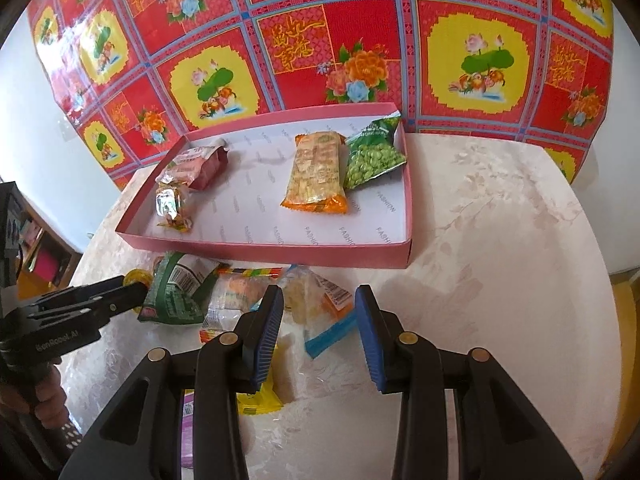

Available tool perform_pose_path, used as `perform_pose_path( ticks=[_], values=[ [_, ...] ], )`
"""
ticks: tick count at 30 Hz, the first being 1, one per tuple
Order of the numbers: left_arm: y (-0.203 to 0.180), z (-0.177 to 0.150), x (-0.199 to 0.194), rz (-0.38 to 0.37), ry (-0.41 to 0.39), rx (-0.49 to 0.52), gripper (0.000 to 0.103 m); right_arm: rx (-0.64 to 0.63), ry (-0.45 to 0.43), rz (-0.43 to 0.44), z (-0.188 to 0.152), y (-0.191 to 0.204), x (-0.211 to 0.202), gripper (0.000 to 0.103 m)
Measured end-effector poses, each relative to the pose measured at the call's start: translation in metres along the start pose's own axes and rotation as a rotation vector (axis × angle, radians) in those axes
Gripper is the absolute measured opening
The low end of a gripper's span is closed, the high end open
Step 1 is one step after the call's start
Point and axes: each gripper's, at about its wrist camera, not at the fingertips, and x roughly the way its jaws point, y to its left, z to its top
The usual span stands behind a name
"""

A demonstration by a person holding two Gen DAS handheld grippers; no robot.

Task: Organize snacks
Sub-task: 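Lower the left gripper to the yellow jelly cup while the right approaches the clear bag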

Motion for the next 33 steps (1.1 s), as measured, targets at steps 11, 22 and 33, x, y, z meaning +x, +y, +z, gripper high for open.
perform_pose_path(
  ticks=[11, 22, 33],
  values=[
    [-0.009, -0.004, 0.004, 0.040, -0.021, 0.048, 0.044, 0.009, -0.004, -0.008, -0.003, -0.002, 0.007, 0.039],
    [-0.012, 0.000, 0.006, 0.058, -0.041, 0.065, 0.044, 0.013, -0.010, 0.007, -0.007, 0.001, 0.009, 0.044],
    [-0.020, -0.003, 0.005, 0.078, -0.057, 0.101, 0.035, -0.008, -0.029, -0.023, -0.009, 0.005, 0.011, 0.057]
  ],
)
